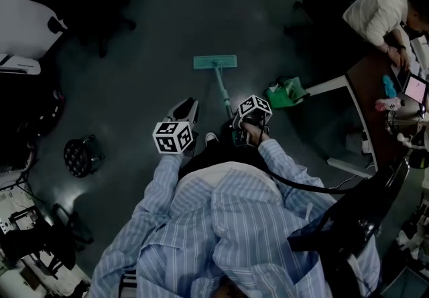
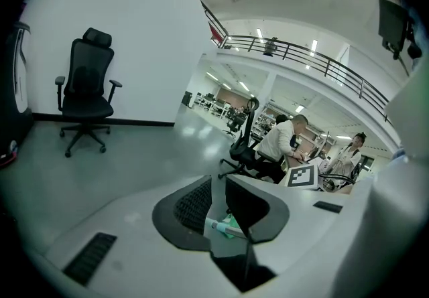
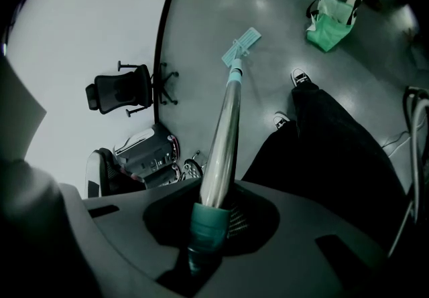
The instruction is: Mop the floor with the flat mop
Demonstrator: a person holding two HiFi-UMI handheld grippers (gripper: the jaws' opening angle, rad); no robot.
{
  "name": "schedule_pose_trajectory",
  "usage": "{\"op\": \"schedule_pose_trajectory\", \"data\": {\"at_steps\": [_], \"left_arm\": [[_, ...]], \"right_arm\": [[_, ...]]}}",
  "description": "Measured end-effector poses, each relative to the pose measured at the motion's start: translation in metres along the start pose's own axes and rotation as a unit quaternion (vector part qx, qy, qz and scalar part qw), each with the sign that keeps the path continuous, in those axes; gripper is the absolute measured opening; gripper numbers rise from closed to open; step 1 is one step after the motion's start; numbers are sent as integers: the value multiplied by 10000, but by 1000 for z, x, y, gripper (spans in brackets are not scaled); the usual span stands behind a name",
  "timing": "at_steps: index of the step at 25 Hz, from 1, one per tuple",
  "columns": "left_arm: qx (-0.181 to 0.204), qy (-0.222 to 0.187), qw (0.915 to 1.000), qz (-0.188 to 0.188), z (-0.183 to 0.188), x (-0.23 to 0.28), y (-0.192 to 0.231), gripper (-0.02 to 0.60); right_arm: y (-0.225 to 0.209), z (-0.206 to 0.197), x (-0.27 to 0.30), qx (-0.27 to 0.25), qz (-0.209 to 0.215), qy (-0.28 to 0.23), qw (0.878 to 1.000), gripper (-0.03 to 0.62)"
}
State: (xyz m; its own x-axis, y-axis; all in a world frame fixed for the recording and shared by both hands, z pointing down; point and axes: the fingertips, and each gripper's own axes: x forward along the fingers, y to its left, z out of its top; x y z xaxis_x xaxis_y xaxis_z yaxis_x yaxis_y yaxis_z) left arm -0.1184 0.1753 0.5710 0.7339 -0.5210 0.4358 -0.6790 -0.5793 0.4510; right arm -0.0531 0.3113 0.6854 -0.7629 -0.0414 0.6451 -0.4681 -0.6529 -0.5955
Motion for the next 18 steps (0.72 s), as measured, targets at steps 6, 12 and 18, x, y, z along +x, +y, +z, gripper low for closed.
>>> {"op": "schedule_pose_trajectory", "data": {"at_steps": [6,12,18], "left_arm": [[28,-83,10000,-11,-1,-6,-2,69],[72,-135,9999,-69,1,-7,-8,69],[89,-129,9999,-59,0,-8,-9,69]], "right_arm": [[-2,-2,3,54,79,-33,9999,58],[-4,-2,2,48,80,-60,9999,58],[-5,-3,2,83,114,-67,9999,58]]}}
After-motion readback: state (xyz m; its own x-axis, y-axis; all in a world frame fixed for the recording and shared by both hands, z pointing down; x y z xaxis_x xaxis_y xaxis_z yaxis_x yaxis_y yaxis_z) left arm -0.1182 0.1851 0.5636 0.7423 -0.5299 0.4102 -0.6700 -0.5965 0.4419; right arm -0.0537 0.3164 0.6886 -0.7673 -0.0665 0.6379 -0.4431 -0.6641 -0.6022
